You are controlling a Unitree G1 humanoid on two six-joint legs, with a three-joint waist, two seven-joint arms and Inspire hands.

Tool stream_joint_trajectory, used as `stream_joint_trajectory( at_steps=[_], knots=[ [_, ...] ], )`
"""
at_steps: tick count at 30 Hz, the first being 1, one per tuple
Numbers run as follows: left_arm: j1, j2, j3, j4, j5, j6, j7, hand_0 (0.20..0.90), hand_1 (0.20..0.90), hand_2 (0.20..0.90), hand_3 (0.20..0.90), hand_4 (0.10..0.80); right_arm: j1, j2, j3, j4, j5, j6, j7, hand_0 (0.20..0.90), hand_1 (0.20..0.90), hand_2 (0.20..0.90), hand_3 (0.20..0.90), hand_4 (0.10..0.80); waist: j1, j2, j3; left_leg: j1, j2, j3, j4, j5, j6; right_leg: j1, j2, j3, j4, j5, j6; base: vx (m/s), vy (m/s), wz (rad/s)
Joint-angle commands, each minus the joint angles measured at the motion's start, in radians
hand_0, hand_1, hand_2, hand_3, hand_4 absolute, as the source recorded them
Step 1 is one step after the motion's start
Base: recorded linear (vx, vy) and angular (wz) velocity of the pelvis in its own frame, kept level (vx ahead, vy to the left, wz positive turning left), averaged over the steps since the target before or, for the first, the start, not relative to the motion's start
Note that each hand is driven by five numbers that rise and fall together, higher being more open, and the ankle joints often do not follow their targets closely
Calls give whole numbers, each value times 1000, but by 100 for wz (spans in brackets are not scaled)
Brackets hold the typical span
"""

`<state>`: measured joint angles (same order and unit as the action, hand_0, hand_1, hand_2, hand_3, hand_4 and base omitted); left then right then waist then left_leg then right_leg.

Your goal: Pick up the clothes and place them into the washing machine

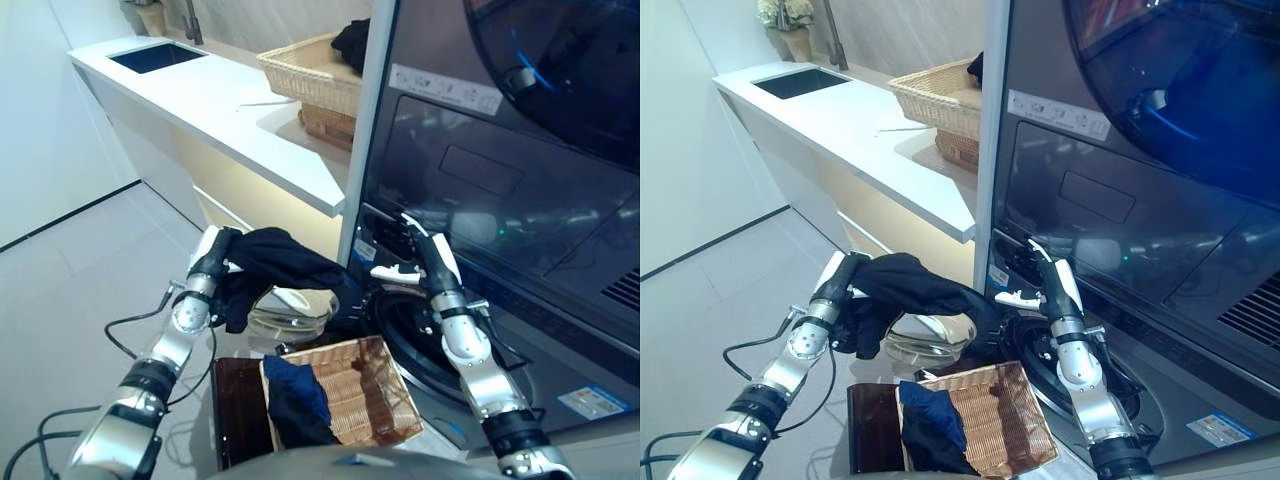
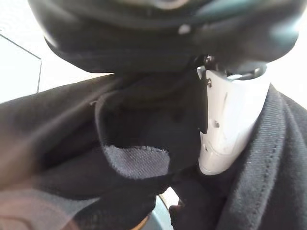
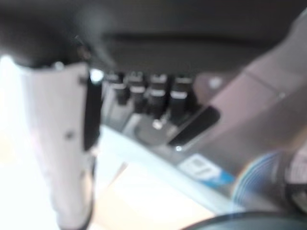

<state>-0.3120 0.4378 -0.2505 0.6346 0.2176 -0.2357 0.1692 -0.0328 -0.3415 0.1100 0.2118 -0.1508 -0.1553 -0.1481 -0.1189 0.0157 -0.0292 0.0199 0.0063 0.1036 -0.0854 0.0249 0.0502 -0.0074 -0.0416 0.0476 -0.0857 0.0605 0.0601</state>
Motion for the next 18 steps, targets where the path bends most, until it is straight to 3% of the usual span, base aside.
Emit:
stream_joint_trajectory(
  at_steps=[1,10,18],
  knots=[
    [-227,71,-12,-64,37,-76,55,200,200,200,200,300,-44,-28,-80,-44,-9,-87,-7,900,900,900,900,800,32,-16,-81,52,-22,21,0,-77,-48,5,17,-34,36,-31,8,5,-3,5],
    [-216,63,50,-47,-4,-73,71,200,200,200,200,300,-37,-71,-85,-18,-84,-67,20,900,900,900,900,800,34,-24,-81,51,-21,19,-1,-76,-49,7,18,-39,34,-31,7,0,0,0],
    [-181,11,107,-128,-78,-90,34,200,200,200,200,300,-24,-104,-42,43,-96,-75,101,900,900,900,900,800,42,-35,-83,52,-20,18,2,-75,-49,9,19,-45,35,-32,5,-3,0,1]
  ],
)
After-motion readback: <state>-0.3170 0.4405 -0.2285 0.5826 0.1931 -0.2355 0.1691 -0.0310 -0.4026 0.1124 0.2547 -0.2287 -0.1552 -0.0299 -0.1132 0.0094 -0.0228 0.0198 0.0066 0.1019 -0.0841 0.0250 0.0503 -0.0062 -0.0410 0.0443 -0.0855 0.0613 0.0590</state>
